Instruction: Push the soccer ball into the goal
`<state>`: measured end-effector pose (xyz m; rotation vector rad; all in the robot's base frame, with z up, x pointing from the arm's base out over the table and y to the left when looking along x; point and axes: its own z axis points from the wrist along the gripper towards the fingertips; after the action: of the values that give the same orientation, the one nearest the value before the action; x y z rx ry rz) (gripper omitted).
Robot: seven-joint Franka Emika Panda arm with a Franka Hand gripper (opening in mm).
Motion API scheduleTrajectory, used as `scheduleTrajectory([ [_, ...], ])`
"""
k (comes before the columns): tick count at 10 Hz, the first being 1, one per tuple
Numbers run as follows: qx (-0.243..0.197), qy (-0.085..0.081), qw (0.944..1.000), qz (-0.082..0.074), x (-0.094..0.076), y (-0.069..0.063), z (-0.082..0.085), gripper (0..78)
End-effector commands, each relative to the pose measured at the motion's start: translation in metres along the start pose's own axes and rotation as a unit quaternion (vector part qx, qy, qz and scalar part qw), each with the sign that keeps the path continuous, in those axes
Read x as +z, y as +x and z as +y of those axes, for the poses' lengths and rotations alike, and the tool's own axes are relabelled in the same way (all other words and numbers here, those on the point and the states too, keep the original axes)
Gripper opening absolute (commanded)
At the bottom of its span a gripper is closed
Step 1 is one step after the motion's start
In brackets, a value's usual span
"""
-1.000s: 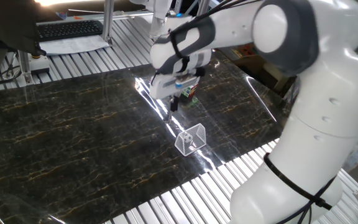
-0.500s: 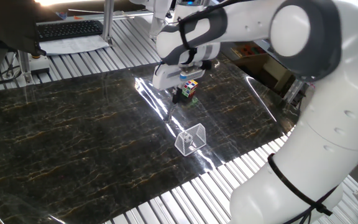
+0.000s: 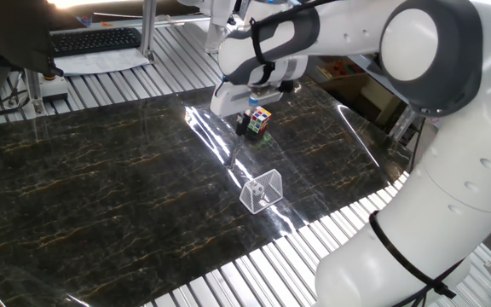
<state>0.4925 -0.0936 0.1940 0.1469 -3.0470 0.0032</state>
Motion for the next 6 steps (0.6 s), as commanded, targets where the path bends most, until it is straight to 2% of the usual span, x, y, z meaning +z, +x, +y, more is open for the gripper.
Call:
scheduleTrajectory([
  [1,0.015,0.002,0.9998,0.013,-0.0111,-0.0029,0.0099,0.0],
  [3,0.012,0.003,0.9996,0.026,-0.0075,-0.0050,0.0155,0.0],
  [6,0.014,0.004,0.9996,0.025,-0.0072,-0.0051,0.0163,0.0],
])
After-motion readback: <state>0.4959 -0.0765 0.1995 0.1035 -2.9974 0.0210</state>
